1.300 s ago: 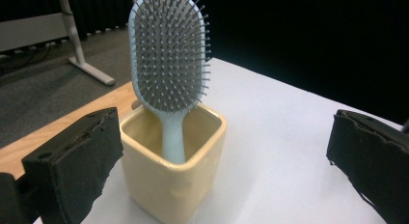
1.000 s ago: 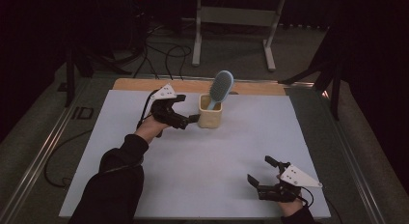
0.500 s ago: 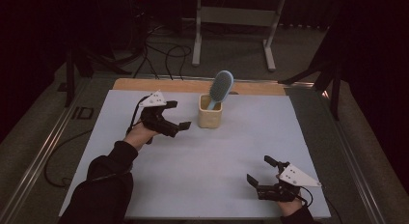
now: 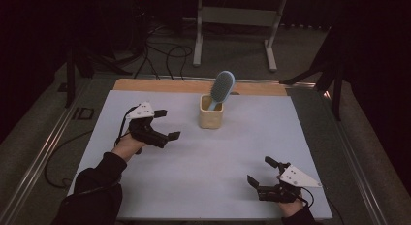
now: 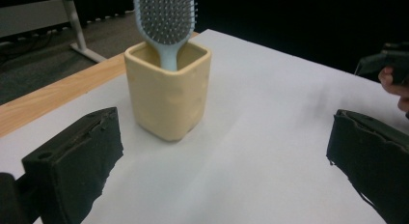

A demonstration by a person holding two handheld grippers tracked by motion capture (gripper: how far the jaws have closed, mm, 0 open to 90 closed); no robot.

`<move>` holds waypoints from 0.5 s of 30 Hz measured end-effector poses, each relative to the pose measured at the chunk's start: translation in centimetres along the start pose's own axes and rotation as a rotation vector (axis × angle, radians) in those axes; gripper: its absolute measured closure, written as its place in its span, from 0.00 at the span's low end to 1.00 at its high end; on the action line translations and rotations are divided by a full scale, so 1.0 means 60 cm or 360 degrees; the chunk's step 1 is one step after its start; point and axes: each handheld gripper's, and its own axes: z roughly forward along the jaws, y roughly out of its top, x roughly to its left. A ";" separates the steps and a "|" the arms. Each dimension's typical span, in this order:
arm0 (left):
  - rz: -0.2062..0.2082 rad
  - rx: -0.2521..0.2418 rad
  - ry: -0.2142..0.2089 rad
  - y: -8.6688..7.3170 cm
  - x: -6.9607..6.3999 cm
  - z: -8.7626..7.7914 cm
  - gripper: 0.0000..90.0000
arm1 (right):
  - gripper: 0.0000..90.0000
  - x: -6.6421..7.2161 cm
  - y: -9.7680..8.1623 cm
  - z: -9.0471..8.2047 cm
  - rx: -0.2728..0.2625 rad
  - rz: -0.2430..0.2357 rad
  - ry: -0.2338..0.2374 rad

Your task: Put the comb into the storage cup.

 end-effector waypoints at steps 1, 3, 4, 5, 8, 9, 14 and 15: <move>-0.0002 -0.0005 0.0003 -0.004 -0.001 -0.005 0.00 | 0.09 0.000 0.000 0.000 0.0002 -0.0001 0.0001; -0.0002 -0.0001 0.0020 -0.013 -0.003 -0.014 0.00 | 0.09 0.000 0.000 0.001 0.0004 0.0000 -0.0002; -0.0010 -0.0005 0.0023 -0.018 -0.003 -0.019 0.00 | 0.09 0.000 0.000 0.001 0.0008 -0.0001 -0.0002; -0.0014 0.0002 0.0028 -0.023 -0.003 -0.024 0.00 | 0.09 0.001 0.000 0.001 0.0009 -0.0001 -0.0001; -0.0024 0.0018 0.0053 -0.037 -0.004 -0.039 0.00 | 0.09 0.001 0.000 0.002 0.0007 -0.0006 0.0002; -0.0026 0.0021 0.0065 -0.042 -0.005 -0.044 0.00 | 0.09 0.001 0.000 0.002 0.0007 -0.0006 0.0003; -0.0032 0.0034 0.0090 -0.060 -0.011 -0.069 0.00 | 0.09 0.002 0.000 0.003 0.0013 -0.0010 0.0000; -0.0031 0.0030 0.0098 -0.063 -0.012 -0.074 0.00 | 0.09 0.002 0.000 0.003 0.0012 -0.0009 -0.0001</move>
